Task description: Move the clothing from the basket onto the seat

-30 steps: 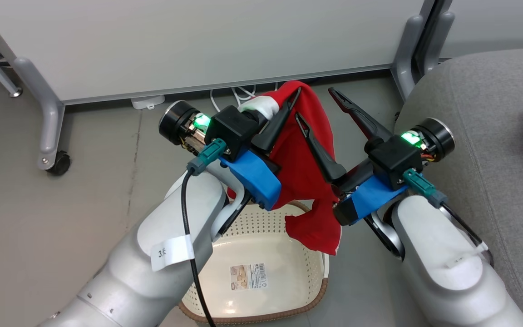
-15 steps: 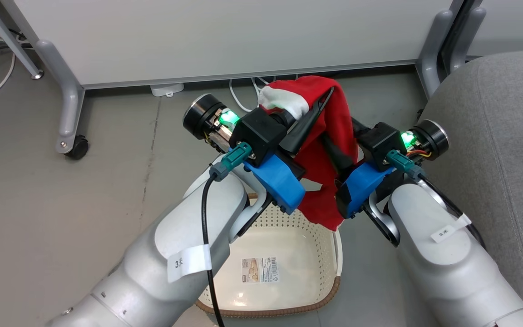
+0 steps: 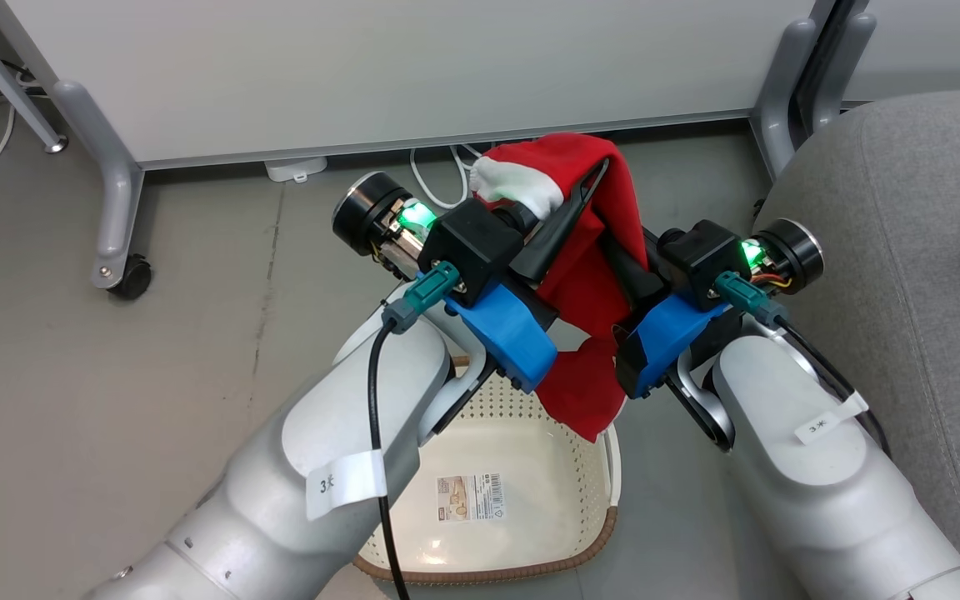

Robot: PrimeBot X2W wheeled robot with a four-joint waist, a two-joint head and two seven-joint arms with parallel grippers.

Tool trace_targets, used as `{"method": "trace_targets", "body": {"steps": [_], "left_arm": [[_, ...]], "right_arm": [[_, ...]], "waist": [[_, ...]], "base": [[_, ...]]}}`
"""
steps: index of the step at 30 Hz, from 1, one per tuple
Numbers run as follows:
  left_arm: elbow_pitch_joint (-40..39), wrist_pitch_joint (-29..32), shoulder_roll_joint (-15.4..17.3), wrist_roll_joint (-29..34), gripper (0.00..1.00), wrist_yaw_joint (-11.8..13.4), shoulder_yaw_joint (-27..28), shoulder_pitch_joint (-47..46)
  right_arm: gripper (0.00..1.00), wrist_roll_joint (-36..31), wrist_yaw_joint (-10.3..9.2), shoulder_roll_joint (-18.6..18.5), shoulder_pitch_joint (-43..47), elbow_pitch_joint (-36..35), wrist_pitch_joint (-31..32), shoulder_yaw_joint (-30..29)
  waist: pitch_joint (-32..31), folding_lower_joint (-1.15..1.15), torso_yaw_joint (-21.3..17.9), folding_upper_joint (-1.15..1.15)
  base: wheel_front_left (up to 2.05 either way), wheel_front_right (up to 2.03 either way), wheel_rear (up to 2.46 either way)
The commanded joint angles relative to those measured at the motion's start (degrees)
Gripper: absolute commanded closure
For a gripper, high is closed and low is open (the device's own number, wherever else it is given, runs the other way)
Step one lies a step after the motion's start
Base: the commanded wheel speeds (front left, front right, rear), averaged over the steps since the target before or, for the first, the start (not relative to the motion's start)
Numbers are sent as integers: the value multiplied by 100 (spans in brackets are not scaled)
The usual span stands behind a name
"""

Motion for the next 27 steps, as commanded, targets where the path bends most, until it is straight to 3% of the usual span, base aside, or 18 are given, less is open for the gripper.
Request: {"method": "trace_targets", "body": {"steps": [1,4,5,6,17,27], "left_arm": [[22,-26,23,26,100,-21,22,65],[39,-27,17,29,100,-27,16,66],[61,-26,17,32,88,-26,20,65],[86,-25,21,62,1,4,12,54],[156,-21,7,155,0,56,54,204],[23,-21,89,240,0,48,110,452]], "right_arm": [[100,59,1,19,42,-51,-20,-19],[100,85,1,24,70,-88,-20,-51],[100,100,1,26,75,-111,-20,-75],[100,105,1,27,77,-139,-20,-102],[100,242,1,45,196,-554,-20,-812],[100,214,1,-17,466,-1094,-20,-1565]], "waist": [[4,0,-7,0],[17,0,-14,0],[25,0,-17,0],[33,0,-18,0],[108,0,-106,0],[298,0,-557,0]], "base": [[0,0,0],[0,0,0],[0,0,0],[0,0,0],[0,0,0],[0,0,0]]}}
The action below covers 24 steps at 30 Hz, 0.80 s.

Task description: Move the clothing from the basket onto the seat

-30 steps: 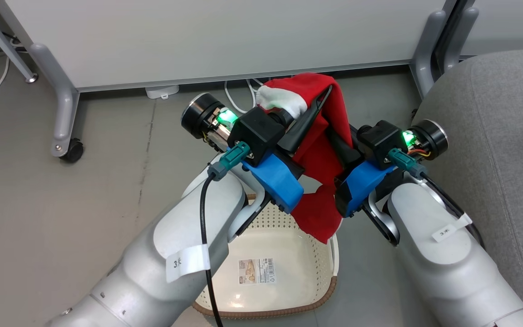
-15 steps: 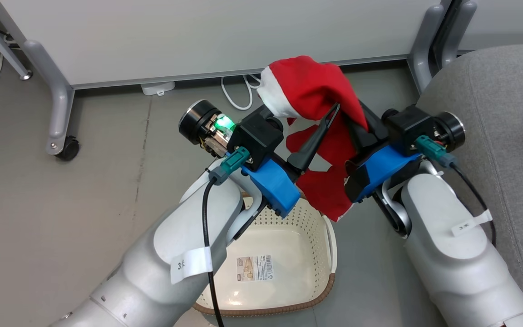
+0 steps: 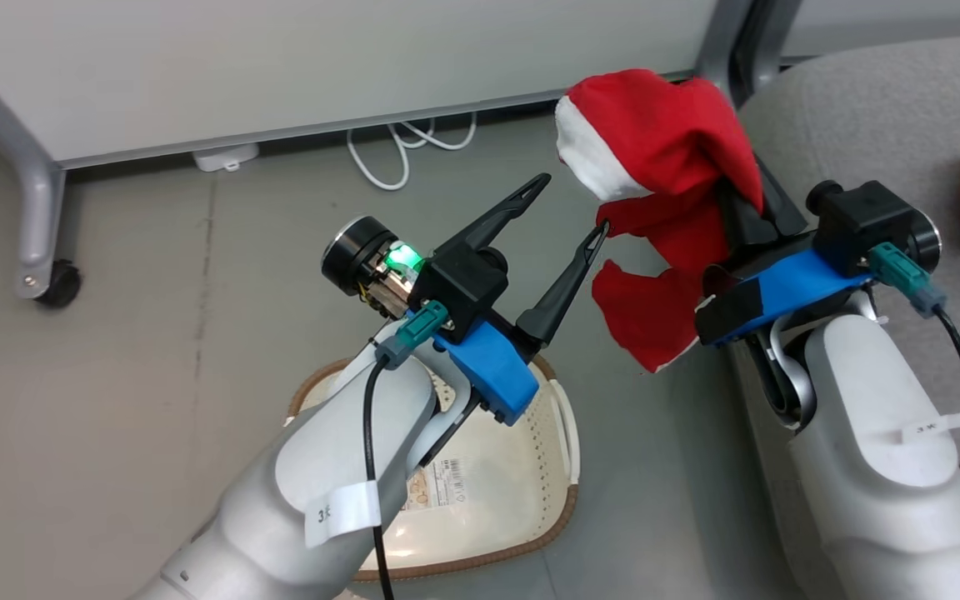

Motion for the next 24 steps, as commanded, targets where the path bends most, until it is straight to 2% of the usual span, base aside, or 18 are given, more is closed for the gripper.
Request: {"method": "trace_targets", "body": {"steps": [1,7,17,24], "left_arm": [[-55,-15,48,46,0,16,41,54],[-166,-15,160,156,0,-10,18,173],[-256,-16,221,244,0,-46,-25,155],[-277,-15,237,274,0,-62,-68,236]], "right_arm": [[100,-25,1,-14,103,-103,-22,-49],[100,-38,1,-31,380,-544,-21,-367],[100,-75,1,-131,1223,-1370,-21,-1214],[100,-89,1,-14,1774,-1712,-21,-1515]], "waist": [[90,0,-163,0],[254,0,-604,0],[426,0,-1195,0],[482,0,-1599,0]], "base": [[0,0,0],[0,0,0],[0,0,0],[0,0,0]]}}
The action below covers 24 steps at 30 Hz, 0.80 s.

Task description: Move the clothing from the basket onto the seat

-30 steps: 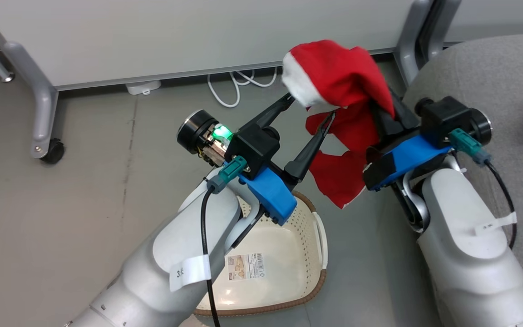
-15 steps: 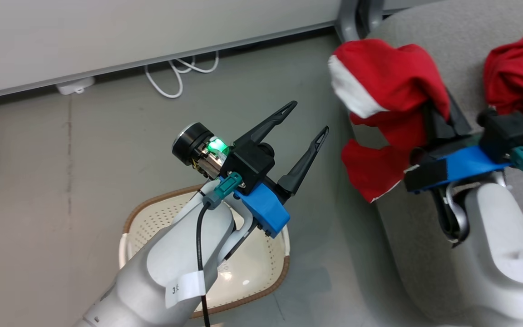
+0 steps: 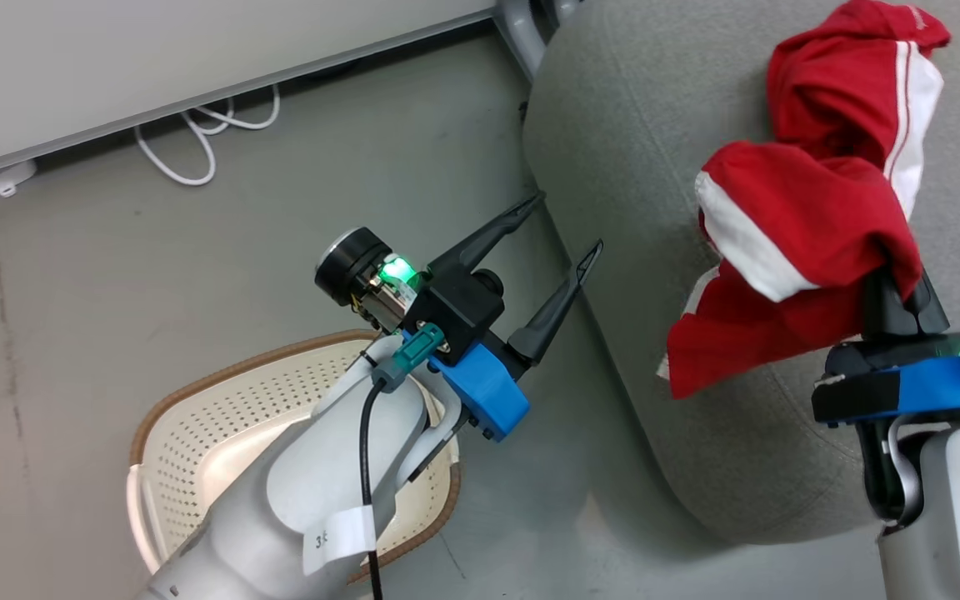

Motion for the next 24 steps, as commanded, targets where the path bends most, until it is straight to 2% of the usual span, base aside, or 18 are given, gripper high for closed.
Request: {"method": "trace_targets", "body": {"steps": [1,12,18,24], "left_arm": [[-12,-15,3,19,0,-25,-18,75],[-12,-15,-11,40,0,-41,-56,45],[-82,-15,100,127,0,-45,-60,-148],[-165,17,224,224,0,-49,-75,-485]], "right_arm": [[100,-10,1,44,145,-64,-20,-45],[100,12,1,152,183,-132,-20,-80],[100,-27,1,148,-503,-350,-20,-66],[100,-28,1,-115,-1686,-561,-19,-392]], "waist": [[16,0,-108,0],[77,0,-207,0],[407,0,-214,0],[1004,0,-126,0]], "base": [[0,0,0],[0,0,0],[0,0,0],[0,0,0]]}}
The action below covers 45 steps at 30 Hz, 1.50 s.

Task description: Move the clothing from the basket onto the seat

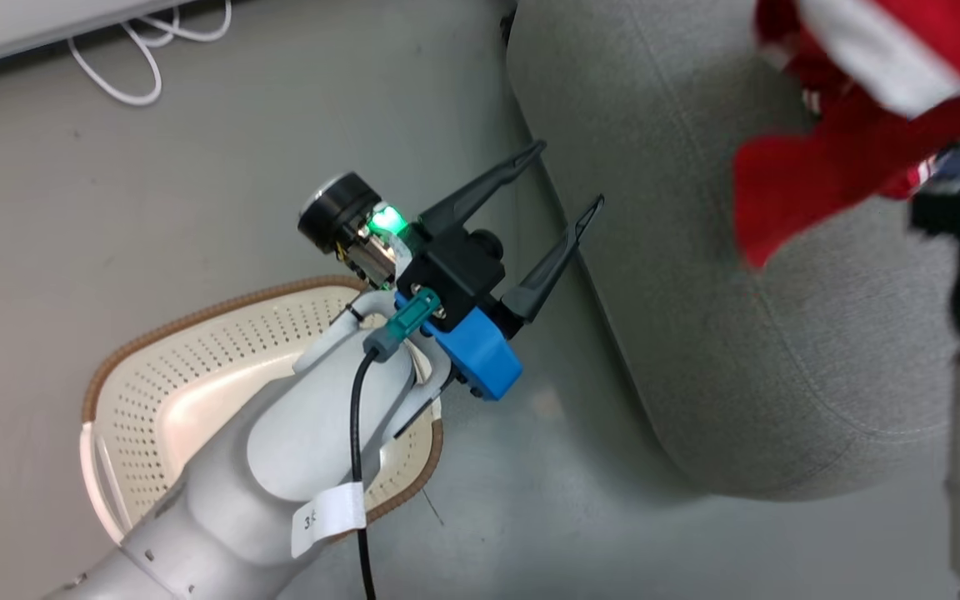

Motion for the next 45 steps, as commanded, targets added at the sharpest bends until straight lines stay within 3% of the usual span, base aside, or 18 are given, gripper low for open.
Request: {"method": "trace_targets", "body": {"steps": [1,8,12,15,19,29,35,36,37,38,45], "left_arm": [[-53,18,66,60,0,-32,-12,-177],[-281,145,199,206,0,-32,-30,-609],[-411,192,231,285,0,-23,-63,-795],[-500,210,276,328,0,-1,-76,-870],[-574,229,337,325,0,31,-75,-903],[-677,244,392,304,0,69,-144,-930],[-680,244,452,275,0,98,-151,-895],[-683,246,460,281,0,101,-155,-887],[-682,245,467,274,0,102,-158,-879],[-672,236,469,262,0,106,-162,-865],[-550,93,381,146,0,170,-134,-663]], "right_arm": [[100,-24,1,-178,-431,-57,-21,-186],[100,44,1,-970,-1811,-29,-21,-1298],[100,-24,1,-1725,-2277,293,-21,-1847],[100,72,1,-1996,-2483,629,-20,-2171],[100,-70,1,-1931,-2422,1080,-17,-2201],[100,-342,1,-1277,-1786,2113,-14,-2320],[100,-268,1,-1194,-1633,2501,-14,-2301],[84,-265,1,-1191,-1623,2514,-14,-2292],[9,-275,1,-1188,-1616,2490,-14,-2284],[0,-247,1,-1161,-1599,2453,-14,-2278],[0,-310,0,-1050,-971,1957,-15,-2003]], "waist": [[410,0,96,0],[1229,0,308,0],[1576,0,422,0],[1759,0,452,0],[1906,0,415,0],[2047,0,428,0],[2047,0,411,0],[2043,0,403,0],[2033,0,394,0],[2009,0,389,0],[1569,0,383,0]], "base": [[0,0,0],[0,0,0],[0,0,0],[0,0,0],[0,0,0],[0,0,0],[0,0,0],[0,0,0],[0,0,0],[0,0,0],[0,0,0]]}}
